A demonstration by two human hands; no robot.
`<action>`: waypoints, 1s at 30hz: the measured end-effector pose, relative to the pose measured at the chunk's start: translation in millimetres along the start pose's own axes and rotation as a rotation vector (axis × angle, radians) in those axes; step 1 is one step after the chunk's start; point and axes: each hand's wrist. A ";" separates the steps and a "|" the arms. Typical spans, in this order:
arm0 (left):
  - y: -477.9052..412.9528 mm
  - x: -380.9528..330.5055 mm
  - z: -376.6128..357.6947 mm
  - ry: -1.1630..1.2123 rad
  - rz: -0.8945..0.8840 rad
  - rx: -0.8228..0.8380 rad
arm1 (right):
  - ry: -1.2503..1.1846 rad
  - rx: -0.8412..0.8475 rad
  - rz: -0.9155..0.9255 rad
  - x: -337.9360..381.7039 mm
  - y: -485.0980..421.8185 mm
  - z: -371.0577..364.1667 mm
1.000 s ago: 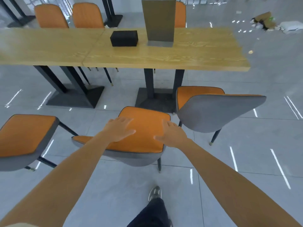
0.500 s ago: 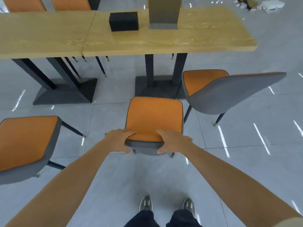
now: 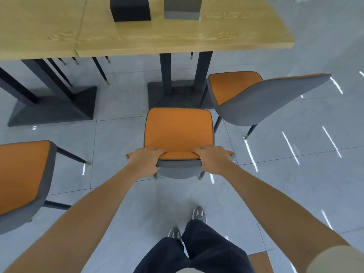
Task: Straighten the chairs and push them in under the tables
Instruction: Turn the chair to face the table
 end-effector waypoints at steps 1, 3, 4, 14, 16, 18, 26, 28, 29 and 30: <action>-3.7 0.7 4.4 0.000 -0.001 -0.015 | -0.001 -0.014 -0.003 -3.3 -4.7 3.5; -11.5 0.6 13.0 0.004 -0.007 -0.039 | 0.009 -0.038 0.004 -10.5 -11.9 11.2; -15.1 -1.2 14.9 0.006 -0.010 -0.041 | 0.018 -0.043 0.007 -14.5 -14.2 13.1; -69.4 -6.1 28.1 -0.032 0.011 -0.065 | 0.084 -0.066 0.033 -53.4 -61.4 28.5; -86.2 -5.1 35.5 -0.029 0.024 -0.070 | 0.090 -0.070 0.041 -65.1 -77.2 35.6; -104.5 -3.3 44.9 -0.019 0.030 -0.064 | 0.092 -0.073 0.049 -76.5 -93.9 44.1; -179.3 8.0 79.2 0.013 0.090 -0.085 | 0.108 -0.063 0.069 -122.4 -167.7 81.5; -192.7 8.3 85.1 0.012 0.098 -0.079 | 0.109 -0.058 0.075 -131.8 -180.0 87.9; -198.4 8.8 87.6 0.012 0.100 -0.075 | 0.111 -0.058 0.080 -135.5 -184.8 90.9; -203.3 9.1 90.3 0.011 0.103 -0.075 | 0.114 -0.061 0.087 -138.8 -189.2 93.6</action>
Point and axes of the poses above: each hand's wrist, its own y-axis away from the middle knuckle, its own z-axis out of the back of the hand, x = y × z, and after that the axes turned 3 degrees about -z, right-handed
